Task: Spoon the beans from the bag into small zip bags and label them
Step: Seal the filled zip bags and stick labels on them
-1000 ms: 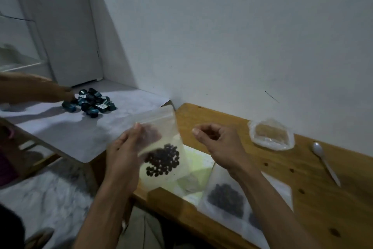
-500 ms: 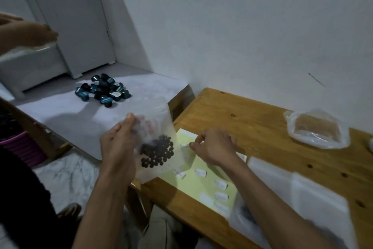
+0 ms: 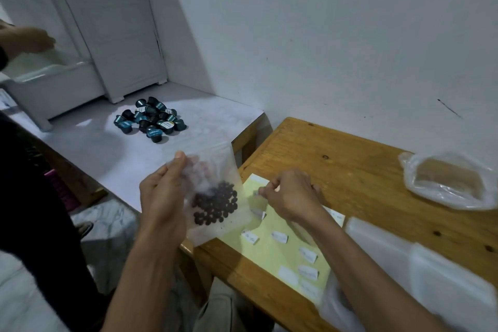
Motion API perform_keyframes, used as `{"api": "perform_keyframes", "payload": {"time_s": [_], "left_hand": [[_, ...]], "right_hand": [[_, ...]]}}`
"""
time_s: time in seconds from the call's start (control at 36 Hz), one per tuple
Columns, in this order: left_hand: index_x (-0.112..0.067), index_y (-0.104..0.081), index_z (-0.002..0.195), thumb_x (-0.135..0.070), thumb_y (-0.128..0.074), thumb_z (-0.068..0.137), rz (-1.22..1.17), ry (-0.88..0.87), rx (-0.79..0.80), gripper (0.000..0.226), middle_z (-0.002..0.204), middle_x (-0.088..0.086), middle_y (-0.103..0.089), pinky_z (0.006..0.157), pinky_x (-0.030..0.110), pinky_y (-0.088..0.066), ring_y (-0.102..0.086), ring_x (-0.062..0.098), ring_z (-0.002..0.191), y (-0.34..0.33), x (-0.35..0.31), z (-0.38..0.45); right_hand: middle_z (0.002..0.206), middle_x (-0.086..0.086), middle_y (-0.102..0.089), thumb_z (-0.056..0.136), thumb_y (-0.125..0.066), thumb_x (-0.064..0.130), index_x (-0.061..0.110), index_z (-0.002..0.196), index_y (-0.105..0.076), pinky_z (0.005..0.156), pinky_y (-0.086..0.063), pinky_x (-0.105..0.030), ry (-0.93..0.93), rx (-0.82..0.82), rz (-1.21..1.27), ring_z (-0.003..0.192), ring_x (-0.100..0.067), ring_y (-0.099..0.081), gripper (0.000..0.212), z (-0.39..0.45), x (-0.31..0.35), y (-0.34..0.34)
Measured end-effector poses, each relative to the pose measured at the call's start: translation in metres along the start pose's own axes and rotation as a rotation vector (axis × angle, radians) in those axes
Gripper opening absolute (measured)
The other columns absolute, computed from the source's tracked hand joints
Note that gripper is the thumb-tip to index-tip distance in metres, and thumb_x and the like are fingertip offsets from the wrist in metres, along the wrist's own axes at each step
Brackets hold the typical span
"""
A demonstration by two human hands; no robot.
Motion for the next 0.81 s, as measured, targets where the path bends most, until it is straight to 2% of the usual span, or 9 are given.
{"api": "perform_keyframes", "payload": {"time_s": [0.08,0.14,0.28,0.36,0.42,0.5,0.58,0.69,0.81], "left_hand": [[-0.008,-0.074,0.090,-0.030,-0.060,0.096,-0.001,0.002,0.021,0.027,0.099,0.008,-0.077,0.099,0.053,-0.050,-0.071,0.030,0.104,-0.007,-0.002,-0.003],[-0.007,-0.074,0.092,-0.031,-0.058,0.097,0.027,0.001,0.051,0.029,0.097,0.008,-0.078,0.096,0.050,-0.052,-0.072,0.029,0.102,-0.018,-0.003,-0.007],[-0.004,-0.073,0.091,-0.030,-0.056,0.098,0.050,0.025,0.188,0.032,0.087,0.006,-0.077,0.085,0.045,-0.055,-0.074,0.024,0.091,-0.056,0.006,-0.024],[-0.006,-0.075,0.090,-0.031,-0.058,0.097,0.051,0.034,0.235,0.031,0.082,0.004,-0.076,0.079,0.045,-0.057,-0.073,0.024,0.089,-0.072,0.010,-0.034],[-0.011,-0.076,0.077,-0.029,-0.057,0.097,0.049,0.032,0.263,0.033,0.075,0.002,-0.074,0.071,0.038,-0.056,-0.072,0.018,0.076,-0.081,0.011,-0.040],[-0.012,-0.076,0.070,-0.029,-0.058,0.096,0.051,0.037,0.285,0.035,0.073,0.005,-0.072,0.075,0.041,-0.056,-0.069,0.025,0.076,-0.090,0.013,-0.046],[-0.008,-0.078,0.080,-0.028,-0.060,0.095,0.041,0.046,0.299,0.030,0.087,0.015,-0.074,0.082,0.047,-0.056,-0.071,0.035,0.089,-0.097,0.015,-0.049],[0.001,-0.074,0.098,-0.017,-0.073,0.082,0.075,0.007,0.376,0.025,0.098,0.021,-0.075,0.081,0.049,-0.059,-0.073,0.036,0.094,-0.109,0.017,-0.054],[0.002,-0.073,0.095,-0.008,-0.076,0.074,0.071,-0.034,0.386,0.024,0.096,0.020,-0.076,0.070,0.040,-0.059,-0.074,0.034,0.090,-0.115,0.021,-0.053]], "right_hand": [[0.098,0.007,-0.064,0.089,-0.070,0.043,0.026,0.065,-0.068,0.092,-0.048,-0.047,0.096,-0.097,0.191,0.108,-0.025,-0.057,0.029,-0.013,0.006,0.035],[0.098,0.014,-0.059,0.087,-0.071,0.043,0.028,0.068,-0.065,0.093,-0.047,-0.043,0.227,-0.143,0.311,0.110,-0.021,-0.055,0.024,-0.027,0.017,0.062],[0.132,0.010,-0.049,0.085,-0.074,0.043,0.031,0.073,-0.065,0.097,-0.030,-0.026,0.392,-0.087,0.283,0.127,-0.010,-0.038,0.019,-0.048,0.040,0.090],[0.138,0.006,-0.045,0.085,-0.074,0.039,0.032,0.072,-0.063,0.101,-0.028,-0.026,0.387,-0.131,0.217,0.131,-0.013,-0.032,0.018,-0.048,0.038,0.090],[0.140,0.007,-0.043,0.086,-0.074,0.038,0.029,0.074,-0.066,0.105,-0.028,-0.027,0.372,-0.165,0.204,0.131,-0.014,-0.030,0.016,-0.049,0.033,0.093],[0.141,0.009,-0.040,0.087,-0.072,0.038,0.028,0.076,-0.067,0.109,-0.031,-0.034,0.362,-0.193,0.180,0.129,-0.013,-0.028,0.016,-0.052,0.026,0.097],[0.142,0.010,-0.039,0.087,-0.072,0.039,0.029,0.076,-0.066,0.110,-0.032,-0.038,0.357,-0.222,0.152,0.129,-0.013,-0.028,0.016,-0.054,0.021,0.103],[0.142,0.009,-0.040,0.089,-0.068,0.037,0.027,0.078,-0.066,0.109,-0.034,-0.039,0.349,-0.252,0.122,0.129,-0.013,-0.028,0.015,-0.055,0.014,0.107],[0.139,0.008,-0.043,0.088,-0.070,0.037,0.023,0.083,-0.069,0.104,-0.032,-0.027,0.345,-0.276,0.145,0.128,-0.012,-0.030,0.015,-0.055,0.005,0.110]]}}
Point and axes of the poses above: each hand's wrist, its own z-axis towards the middle knuckle, its own y-axis out of the back of the hand, x = y × z, the point moved 5 cm from there along z, towards the middle knuckle
